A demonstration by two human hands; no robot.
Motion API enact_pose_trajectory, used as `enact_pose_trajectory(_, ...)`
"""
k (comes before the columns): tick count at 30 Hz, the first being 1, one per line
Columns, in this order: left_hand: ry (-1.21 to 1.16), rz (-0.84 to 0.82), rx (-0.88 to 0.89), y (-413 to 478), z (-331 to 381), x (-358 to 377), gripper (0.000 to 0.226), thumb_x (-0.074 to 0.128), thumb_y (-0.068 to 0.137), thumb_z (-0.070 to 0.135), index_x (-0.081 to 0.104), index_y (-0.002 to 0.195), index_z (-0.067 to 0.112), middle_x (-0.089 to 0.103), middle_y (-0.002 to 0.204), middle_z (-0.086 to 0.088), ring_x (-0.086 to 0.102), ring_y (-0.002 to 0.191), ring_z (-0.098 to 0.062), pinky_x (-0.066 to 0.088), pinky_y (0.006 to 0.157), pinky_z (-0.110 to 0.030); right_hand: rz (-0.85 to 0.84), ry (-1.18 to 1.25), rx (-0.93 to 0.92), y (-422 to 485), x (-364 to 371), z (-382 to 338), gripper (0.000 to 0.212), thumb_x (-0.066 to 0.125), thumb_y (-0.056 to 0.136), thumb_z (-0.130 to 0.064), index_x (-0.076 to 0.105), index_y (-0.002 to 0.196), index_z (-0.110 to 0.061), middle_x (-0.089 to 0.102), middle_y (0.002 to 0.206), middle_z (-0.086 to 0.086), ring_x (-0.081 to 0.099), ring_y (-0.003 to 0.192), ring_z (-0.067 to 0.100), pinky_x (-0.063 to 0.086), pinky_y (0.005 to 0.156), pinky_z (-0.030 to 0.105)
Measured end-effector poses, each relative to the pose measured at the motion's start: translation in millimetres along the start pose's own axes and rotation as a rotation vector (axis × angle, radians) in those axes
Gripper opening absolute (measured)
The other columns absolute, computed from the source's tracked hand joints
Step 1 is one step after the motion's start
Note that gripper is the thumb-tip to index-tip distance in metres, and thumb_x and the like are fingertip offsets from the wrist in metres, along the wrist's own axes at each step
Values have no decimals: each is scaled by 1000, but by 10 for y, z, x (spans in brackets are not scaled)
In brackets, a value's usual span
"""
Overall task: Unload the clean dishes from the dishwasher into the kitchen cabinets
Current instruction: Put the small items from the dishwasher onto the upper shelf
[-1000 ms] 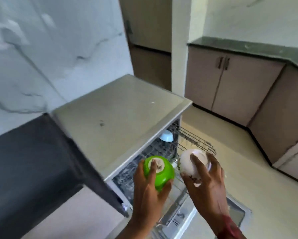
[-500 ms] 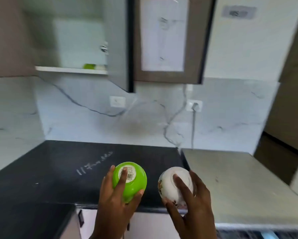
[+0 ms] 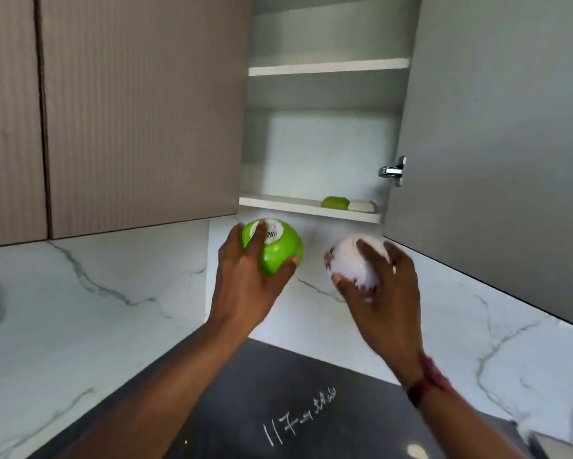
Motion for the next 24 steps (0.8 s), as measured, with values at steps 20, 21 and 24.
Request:
enact_pose_trajectory(20, -70, -366, -103, 2974, -144, 2763, 45, 77, 67, 53, 62, 77, 11, 66, 90, -11, 60, 103, -32, 39, 71, -28, -251, -291, 353, 3294, 1686, 1378, 30, 73, 71, -34, 64, 86, -10, 62, 85, 9, 60, 77, 24, 47, 60, 20)
enact_pose_trajectory(21, -93, -373, -130, 2958, -178, 2792, 51, 77, 60, 56, 64, 76, 10, 68, 95, -14, 60, 105, -32, 42, 74, -29, -267, -320, 356, 3272, 1730, 1405, 32, 74, 71, -32, 65, 93, -10, 66, 96, 12, 65, 89, 27, 53, 71, 24)
enact_pose_trajectory(24, -112, -476, -152, 2952, -262, 3089, 69, 66, 53, 61, 70, 89, 3, 68, 115, -15, 58, 114, -31, 43, 87, -28, -269, -427, 400, 3244, 1834, 1636, 36, 78, 70, -25, 66, 100, -7, 67, 111, 15, 65, 104, 30, 54, 83, 31)
Point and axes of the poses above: each hand's wrist, its own y-axis towards the middle knuckle, its own x-axis out of the palm, z = x × y, the point moved 9 cm from there along y, towards the middle knuckle
